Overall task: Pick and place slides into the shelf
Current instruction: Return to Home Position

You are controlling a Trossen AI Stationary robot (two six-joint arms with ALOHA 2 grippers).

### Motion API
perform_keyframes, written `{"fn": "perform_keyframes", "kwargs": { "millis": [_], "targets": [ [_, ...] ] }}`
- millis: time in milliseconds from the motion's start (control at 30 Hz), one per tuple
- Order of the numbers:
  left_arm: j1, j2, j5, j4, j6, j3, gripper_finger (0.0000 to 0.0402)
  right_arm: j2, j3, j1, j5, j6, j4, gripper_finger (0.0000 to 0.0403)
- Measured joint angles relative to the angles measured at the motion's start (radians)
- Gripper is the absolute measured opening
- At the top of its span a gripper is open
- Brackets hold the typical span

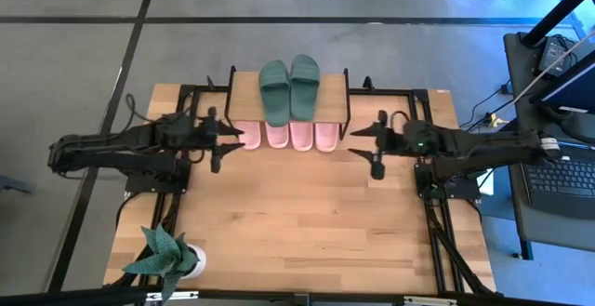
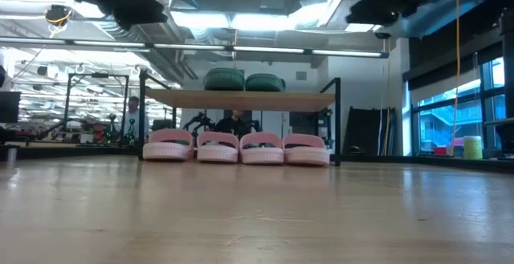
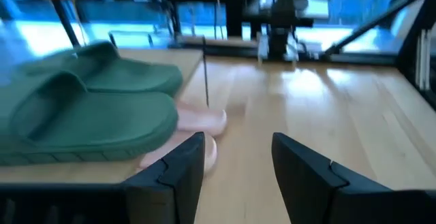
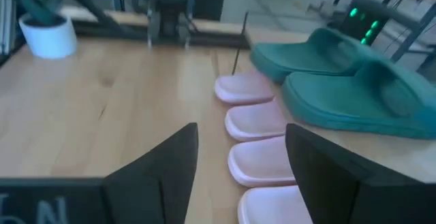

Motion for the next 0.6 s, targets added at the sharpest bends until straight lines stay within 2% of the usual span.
{"fn": "perform_keyframes", "kwargs": {
  "millis": [233, 433, 600],
  "targets": [
    [0.0, -0.217, 0.001, 0.037, 0.0, -0.138, 0.0163, -0.269, -0.208, -0.037, -0.012, 0.008, 0.104, 0.0221],
    [0.0, -0.347, 0.008, 0.037, 0.002, -0.22, 0.0163, -0.446, -0.302, -0.055, -0.08, 0.011, 0.12, 0.0221],
    [0.001, -0.423, 0.008, 0.035, -0.002, -0.256, 0.0163, -0.554, -0.361, -0.055, -0.085, 0.011, 0.111, 0.0221]
  ]
}}
